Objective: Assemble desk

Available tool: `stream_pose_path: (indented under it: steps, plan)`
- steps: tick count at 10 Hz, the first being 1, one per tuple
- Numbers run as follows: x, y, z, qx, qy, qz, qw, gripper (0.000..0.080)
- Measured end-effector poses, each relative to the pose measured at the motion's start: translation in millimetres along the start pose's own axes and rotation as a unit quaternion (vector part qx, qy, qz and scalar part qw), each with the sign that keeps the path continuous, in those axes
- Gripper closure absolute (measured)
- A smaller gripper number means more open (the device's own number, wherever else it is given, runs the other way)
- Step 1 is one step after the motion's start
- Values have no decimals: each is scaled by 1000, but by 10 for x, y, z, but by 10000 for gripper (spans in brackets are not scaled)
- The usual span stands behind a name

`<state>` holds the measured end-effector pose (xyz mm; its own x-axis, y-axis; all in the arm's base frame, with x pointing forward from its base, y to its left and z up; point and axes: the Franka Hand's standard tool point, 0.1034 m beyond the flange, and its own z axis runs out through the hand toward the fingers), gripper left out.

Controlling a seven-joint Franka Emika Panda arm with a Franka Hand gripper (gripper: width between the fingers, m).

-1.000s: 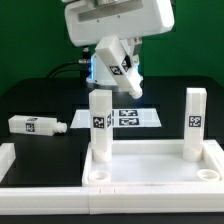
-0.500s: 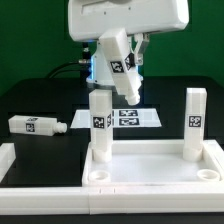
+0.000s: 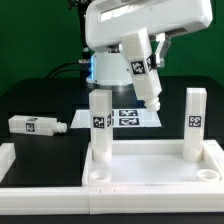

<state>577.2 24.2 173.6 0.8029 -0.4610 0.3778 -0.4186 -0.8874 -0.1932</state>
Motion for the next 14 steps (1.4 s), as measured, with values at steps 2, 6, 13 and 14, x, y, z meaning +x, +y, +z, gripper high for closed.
stream_pose_path:
  steps: [2, 6, 13, 14]
  plan:
    - [415, 78, 185, -6, 15, -135, 991, 515]
    - [395, 48, 224, -1, 11, -147, 989, 515]
    - [72, -564, 351, 16, 24, -216, 976, 515]
    - [72, -561, 355, 16, 24, -216, 976, 515]
